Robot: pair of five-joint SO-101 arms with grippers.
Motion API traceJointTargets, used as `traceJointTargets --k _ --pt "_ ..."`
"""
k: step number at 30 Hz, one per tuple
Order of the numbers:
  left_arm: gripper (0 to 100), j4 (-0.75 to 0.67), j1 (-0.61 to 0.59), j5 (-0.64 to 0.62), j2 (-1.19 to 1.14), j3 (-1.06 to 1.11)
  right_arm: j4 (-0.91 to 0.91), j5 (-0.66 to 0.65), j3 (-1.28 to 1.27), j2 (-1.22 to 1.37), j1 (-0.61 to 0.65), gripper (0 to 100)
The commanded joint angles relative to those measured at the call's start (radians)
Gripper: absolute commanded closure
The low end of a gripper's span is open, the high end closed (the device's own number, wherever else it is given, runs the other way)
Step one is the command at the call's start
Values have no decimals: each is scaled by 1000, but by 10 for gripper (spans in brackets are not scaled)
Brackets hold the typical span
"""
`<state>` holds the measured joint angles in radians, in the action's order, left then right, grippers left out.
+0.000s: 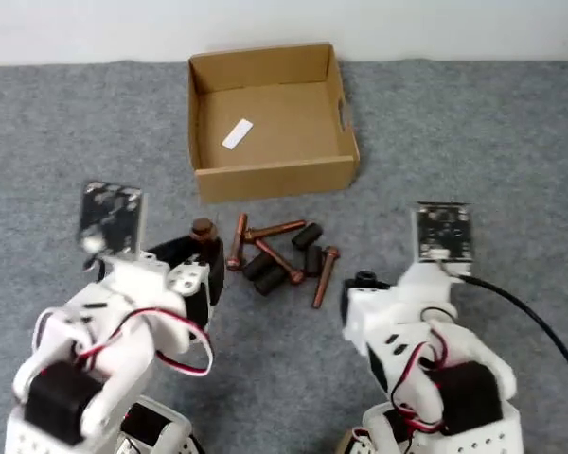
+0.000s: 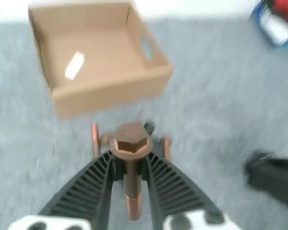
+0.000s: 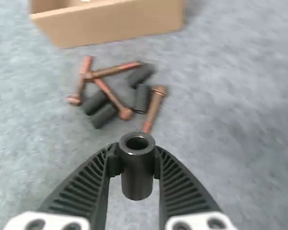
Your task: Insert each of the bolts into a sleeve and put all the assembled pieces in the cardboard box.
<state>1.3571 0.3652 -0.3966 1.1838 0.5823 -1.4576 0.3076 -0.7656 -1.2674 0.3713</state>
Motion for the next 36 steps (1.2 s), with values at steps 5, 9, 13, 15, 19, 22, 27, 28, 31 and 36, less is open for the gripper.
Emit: traceJointTargets --k 5,9,13,15,19,22,27,28,31,36 --pt "995 -172 -3 -12 157 85 154 12 -61 -13 153 989" --pt "995 -259 -2 -12 253 151 159 12 -61 -42 208 990" --pt "995 -292 -2 -20 322 186 154 6 -81 -174 213 991" --pt "995 -290 -9 -51 341 189 154 6 -103 -223 213 991" --pt "995 -292 -8 -87 350 191 163 6 -166 -263 214 991" --pt "995 -292 -3 -124 353 191 166 3 -186 -282 248 991" --pt "995 -292 0 -218 353 191 243 -97 -244 -343 320 991" --pt "995 -292 3 -233 351 191 268 -132 -261 -357 335 991" --pt "995 -292 49 -269 353 191 321 -235 -307 -378 361 991" --pt "994 -292 137 -282 347 193 371 -322 -334 -377 440 990"
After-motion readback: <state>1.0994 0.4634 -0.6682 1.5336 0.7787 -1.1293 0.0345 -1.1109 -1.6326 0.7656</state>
